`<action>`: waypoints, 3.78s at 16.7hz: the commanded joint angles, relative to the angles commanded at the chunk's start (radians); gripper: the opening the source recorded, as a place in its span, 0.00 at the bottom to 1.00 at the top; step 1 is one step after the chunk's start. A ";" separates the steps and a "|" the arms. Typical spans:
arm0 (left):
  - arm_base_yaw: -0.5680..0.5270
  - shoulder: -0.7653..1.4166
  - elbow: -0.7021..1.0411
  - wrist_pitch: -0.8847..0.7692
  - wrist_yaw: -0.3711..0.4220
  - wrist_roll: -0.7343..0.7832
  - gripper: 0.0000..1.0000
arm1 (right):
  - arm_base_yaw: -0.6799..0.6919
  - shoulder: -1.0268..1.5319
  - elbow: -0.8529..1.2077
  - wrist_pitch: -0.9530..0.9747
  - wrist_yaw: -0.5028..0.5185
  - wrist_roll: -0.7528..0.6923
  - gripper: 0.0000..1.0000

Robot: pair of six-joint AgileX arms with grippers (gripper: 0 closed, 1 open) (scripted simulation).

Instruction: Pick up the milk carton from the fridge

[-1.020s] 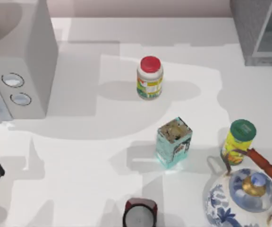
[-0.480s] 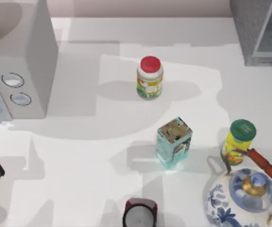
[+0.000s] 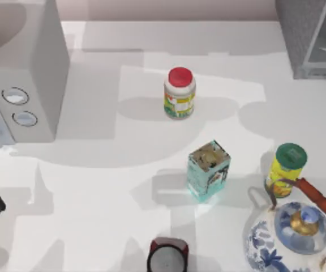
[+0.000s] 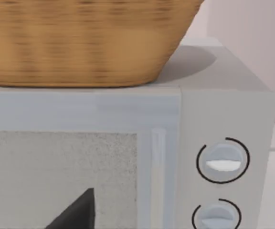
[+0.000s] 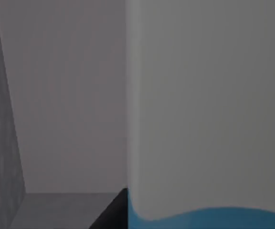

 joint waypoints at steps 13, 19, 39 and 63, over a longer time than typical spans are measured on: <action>0.000 0.000 0.000 0.000 0.000 0.000 1.00 | -0.023 -0.185 -0.285 0.087 -0.026 0.003 0.00; 0.000 0.000 0.000 0.000 0.000 0.000 1.00 | -0.042 -0.307 -0.480 0.174 -0.046 0.004 0.00; 0.000 0.000 0.000 0.000 0.000 0.000 1.00 | 0.066 -1.197 -0.895 -0.303 0.043 -0.003 0.00; 0.000 0.000 0.000 0.000 0.000 0.000 1.00 | 0.238 -2.173 -1.353 -0.797 0.148 -0.005 0.00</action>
